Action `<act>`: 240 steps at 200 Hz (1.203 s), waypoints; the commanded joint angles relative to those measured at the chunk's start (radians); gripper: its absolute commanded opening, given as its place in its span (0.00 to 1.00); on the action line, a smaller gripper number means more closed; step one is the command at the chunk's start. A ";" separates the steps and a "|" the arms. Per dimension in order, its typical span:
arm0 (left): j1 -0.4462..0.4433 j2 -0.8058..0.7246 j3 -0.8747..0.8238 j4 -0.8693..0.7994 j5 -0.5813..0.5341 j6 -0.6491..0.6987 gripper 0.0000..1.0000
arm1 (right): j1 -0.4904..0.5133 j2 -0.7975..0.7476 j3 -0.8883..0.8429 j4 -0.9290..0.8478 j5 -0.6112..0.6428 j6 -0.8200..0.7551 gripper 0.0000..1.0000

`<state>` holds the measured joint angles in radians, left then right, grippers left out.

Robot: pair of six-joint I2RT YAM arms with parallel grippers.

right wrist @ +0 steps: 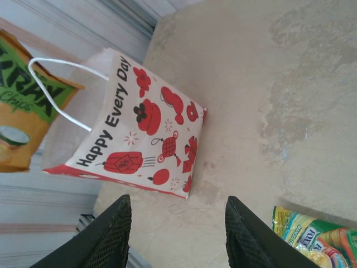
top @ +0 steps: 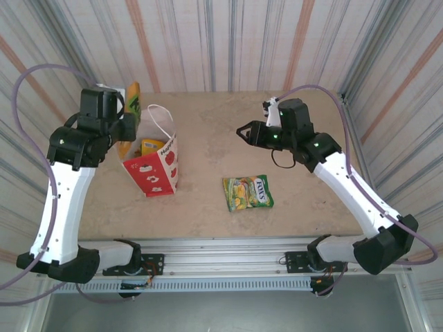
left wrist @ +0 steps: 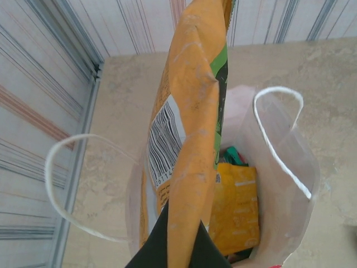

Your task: Place the snacks into the paper bag

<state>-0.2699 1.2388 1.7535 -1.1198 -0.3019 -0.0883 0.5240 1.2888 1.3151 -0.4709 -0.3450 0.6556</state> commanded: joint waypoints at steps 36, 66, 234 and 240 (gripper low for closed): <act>0.035 -0.039 -0.153 0.188 0.080 -0.044 0.00 | 0.019 0.009 -0.035 0.012 -0.021 0.016 0.47; 0.041 -0.048 -0.195 0.256 0.085 -0.035 0.00 | 0.019 0.009 -0.043 0.016 -0.020 0.016 0.46; 0.047 -0.096 -0.296 0.300 0.035 0.021 0.00 | 0.020 0.053 -0.053 0.043 -0.052 0.019 0.46; 0.049 -0.099 -0.306 0.306 0.033 0.027 0.00 | 0.019 0.056 -0.053 0.044 -0.054 0.019 0.46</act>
<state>-0.2344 1.1736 1.4887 -0.8394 -0.2337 -0.0937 0.5369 1.3258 1.2713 -0.4400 -0.3748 0.6666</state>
